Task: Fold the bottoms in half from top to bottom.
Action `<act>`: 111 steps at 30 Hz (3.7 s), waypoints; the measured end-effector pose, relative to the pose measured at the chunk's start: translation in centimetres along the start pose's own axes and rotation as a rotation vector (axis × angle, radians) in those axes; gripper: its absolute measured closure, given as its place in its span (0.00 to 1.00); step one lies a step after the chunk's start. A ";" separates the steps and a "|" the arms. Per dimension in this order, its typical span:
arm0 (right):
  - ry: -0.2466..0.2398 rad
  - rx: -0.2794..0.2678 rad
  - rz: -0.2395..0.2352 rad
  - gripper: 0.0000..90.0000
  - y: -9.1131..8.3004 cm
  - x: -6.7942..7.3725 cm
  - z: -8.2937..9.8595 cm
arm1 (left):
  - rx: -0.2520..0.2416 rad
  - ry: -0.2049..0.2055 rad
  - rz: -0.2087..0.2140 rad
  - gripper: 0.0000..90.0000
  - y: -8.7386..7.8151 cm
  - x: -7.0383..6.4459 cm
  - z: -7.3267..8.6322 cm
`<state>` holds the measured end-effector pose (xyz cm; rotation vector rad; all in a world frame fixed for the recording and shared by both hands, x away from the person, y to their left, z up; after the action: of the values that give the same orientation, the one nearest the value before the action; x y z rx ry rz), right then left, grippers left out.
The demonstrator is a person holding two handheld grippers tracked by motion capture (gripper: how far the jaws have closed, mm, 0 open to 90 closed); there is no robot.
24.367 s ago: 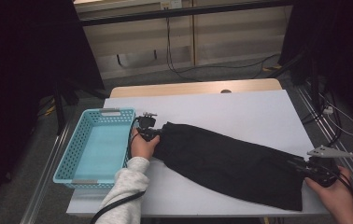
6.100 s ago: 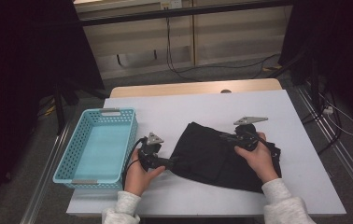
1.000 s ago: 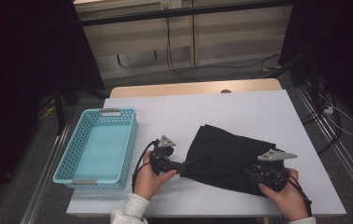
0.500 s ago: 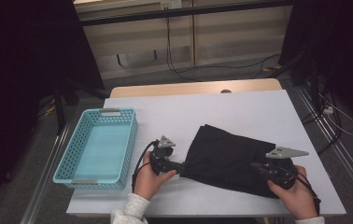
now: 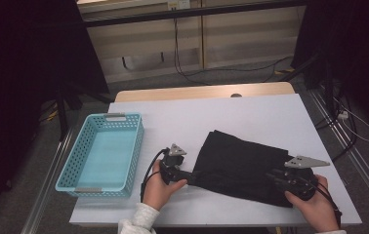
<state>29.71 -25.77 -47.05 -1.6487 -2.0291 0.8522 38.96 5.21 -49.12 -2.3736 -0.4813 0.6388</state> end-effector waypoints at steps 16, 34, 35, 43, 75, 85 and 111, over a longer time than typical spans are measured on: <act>0.008 -0.032 0.022 0.42 0.3 0.3 0.0 | 0.000 -0.039 0.006 0.36 0.8 -0.5 -0.6; 0.030 -0.012 0.058 0.36 -0.3 -0.4 1.2 | 0.016 -0.205 0.088 0.87 1.8 -1.3 -1.5; 0.031 -0.011 0.059 0.36 -0.3 -0.4 1.2 | 0.022 -0.214 0.100 0.90 1.9 -1.3 -1.5; 0.036 -0.015 0.060 0.32 -0.3 -0.5 1.1 | 0.011 -0.268 0.137 0.97 0.6 -0.5 -1.6; 0.020 -0.015 -0.019 0.34 3.0 2.4 -1.4 | -0.012 -0.313 0.043 0.98 -4.0 2.1 0.2; -0.019 -0.013 -0.078 0.48 5.9 4.3 -3.5 | -0.026 -0.292 -0.004 0.96 -5.3 2.6 1.0; 0.019 -0.040 -0.148 0.93 5.4 3.5 -4.6 | -0.059 -0.197 -0.002 0.47 -4.6 2.3 0.5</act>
<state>35.75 -20.73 -47.52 -1.4997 -2.1373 0.7459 39.79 9.94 -47.24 -2.3764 -0.5952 0.8731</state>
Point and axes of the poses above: each handheld gripper's, and its own axes: y roughly forward along the jaws, z roughly out of its underside, x roughly to its left, the point moved 5 cm from there along y, roughly forward along the jaws, and after that the axes turned 14 degrees about z, right-handed, at the moved point
